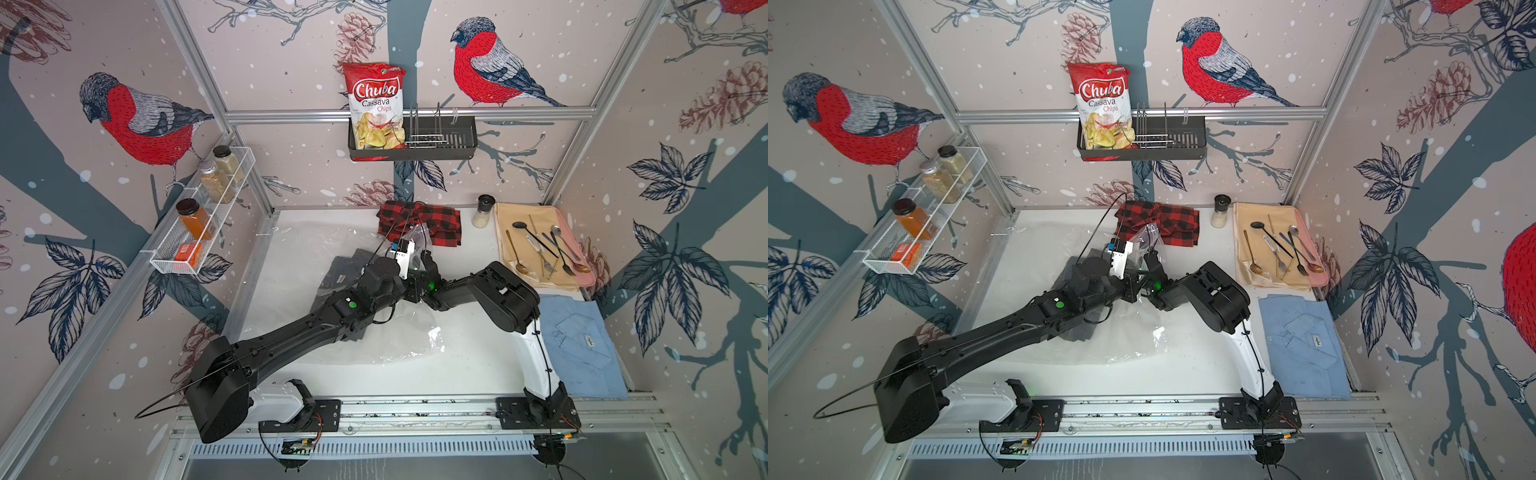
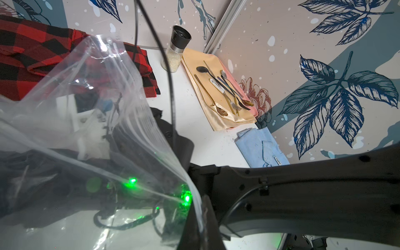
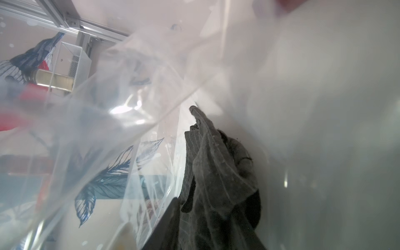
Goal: Place the folded shirt into the vacuum bag
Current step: Place the shirt in the vacuum bag.
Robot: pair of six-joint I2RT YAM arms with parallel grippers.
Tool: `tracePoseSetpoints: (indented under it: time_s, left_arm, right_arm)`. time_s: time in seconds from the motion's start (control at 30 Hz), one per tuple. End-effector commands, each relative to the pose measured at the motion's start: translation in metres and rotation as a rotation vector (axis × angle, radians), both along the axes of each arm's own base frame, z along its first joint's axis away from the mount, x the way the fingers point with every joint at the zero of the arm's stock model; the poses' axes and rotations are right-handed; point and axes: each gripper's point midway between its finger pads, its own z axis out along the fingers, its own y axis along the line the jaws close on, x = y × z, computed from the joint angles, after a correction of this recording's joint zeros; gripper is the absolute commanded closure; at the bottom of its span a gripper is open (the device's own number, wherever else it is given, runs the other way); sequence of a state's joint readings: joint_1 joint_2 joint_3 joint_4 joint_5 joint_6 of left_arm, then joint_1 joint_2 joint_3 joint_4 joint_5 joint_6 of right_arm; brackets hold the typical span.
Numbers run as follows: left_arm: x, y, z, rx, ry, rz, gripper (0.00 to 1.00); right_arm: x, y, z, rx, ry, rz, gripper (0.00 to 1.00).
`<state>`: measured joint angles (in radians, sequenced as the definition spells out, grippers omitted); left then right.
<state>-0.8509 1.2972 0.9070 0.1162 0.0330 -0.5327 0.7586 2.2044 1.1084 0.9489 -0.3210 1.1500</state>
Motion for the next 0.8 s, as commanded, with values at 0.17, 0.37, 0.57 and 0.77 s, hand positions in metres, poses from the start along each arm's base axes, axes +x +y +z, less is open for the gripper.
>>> tracePoseSetpoints:
  time_s: [0.17,0.37,0.57,0.77]
  left_arm:
    - [0.016,0.001,0.017,-0.018,-0.064,0.017,1.00]
    - [0.018,-0.008,0.024,-0.039,-0.064,-0.016,1.00]
    - [0.010,-0.019,0.030,-0.090,-0.043,-0.080,1.00]
    - [0.004,-0.024,0.027,-0.118,-0.020,-0.119,1.00]
  right_arm:
    - [-0.050,-0.008,0.003,0.018,0.020,0.103,0.50]
    - [-0.058,-0.007,-0.018,-0.010,0.064,0.076,0.62]
    - [-0.036,0.027,-0.019,0.032,0.041,0.054,0.79]
    - [-0.034,0.049,-0.016,0.041,0.032,0.072,0.81]
